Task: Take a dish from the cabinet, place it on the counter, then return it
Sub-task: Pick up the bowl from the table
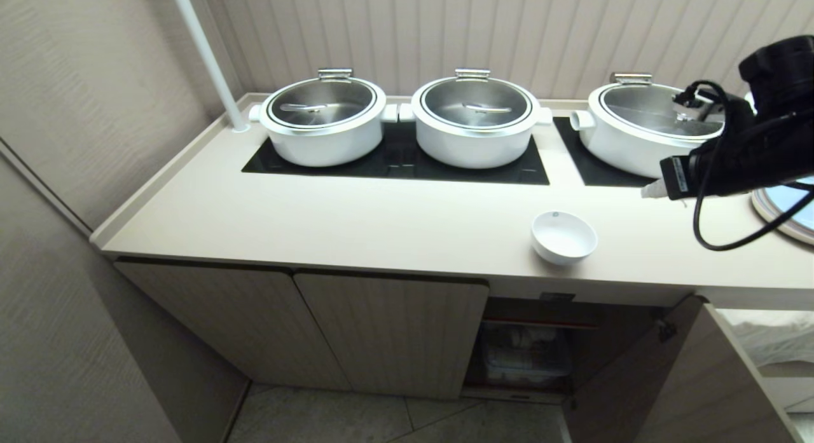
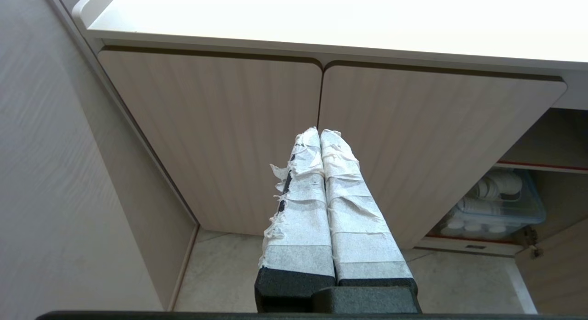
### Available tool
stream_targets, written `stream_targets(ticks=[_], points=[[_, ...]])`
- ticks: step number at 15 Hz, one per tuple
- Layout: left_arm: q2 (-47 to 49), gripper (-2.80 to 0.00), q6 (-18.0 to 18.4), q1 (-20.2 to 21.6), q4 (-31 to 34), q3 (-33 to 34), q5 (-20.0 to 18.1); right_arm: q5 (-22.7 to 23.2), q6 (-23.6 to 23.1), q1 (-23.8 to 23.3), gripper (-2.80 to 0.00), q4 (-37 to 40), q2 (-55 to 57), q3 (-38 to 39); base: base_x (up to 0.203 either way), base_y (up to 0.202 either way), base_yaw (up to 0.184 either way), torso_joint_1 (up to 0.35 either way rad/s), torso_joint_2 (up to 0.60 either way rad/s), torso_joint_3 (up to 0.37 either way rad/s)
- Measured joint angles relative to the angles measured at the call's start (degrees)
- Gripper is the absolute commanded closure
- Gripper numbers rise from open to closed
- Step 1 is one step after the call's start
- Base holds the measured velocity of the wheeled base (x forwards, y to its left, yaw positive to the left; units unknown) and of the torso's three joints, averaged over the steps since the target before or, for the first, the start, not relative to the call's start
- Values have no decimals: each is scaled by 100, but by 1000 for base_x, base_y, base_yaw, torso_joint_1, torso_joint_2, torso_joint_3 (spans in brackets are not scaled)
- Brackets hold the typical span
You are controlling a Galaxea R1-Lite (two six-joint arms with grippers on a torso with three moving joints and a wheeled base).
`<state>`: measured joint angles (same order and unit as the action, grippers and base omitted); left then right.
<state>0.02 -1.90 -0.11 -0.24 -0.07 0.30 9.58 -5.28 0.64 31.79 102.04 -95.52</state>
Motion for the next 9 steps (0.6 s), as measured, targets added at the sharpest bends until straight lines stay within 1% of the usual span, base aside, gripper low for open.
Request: stream_targets(ticks=[1, 3, 9], points=[[0, 0, -2, 1, 2, 0, 2, -7, 145, -9, 0, 225, 199, -250, 0, 0, 0, 0, 0, 0], [0, 0, 0, 1, 0, 2, 0, -8, 317, -47, 0, 390, 489, -472, 0, 0, 0, 0, 0, 0], [0, 0, 0, 1, 0, 2, 1, -7, 317, -11, 0, 795, 731, -493, 0, 0, 0, 0, 0, 0]])
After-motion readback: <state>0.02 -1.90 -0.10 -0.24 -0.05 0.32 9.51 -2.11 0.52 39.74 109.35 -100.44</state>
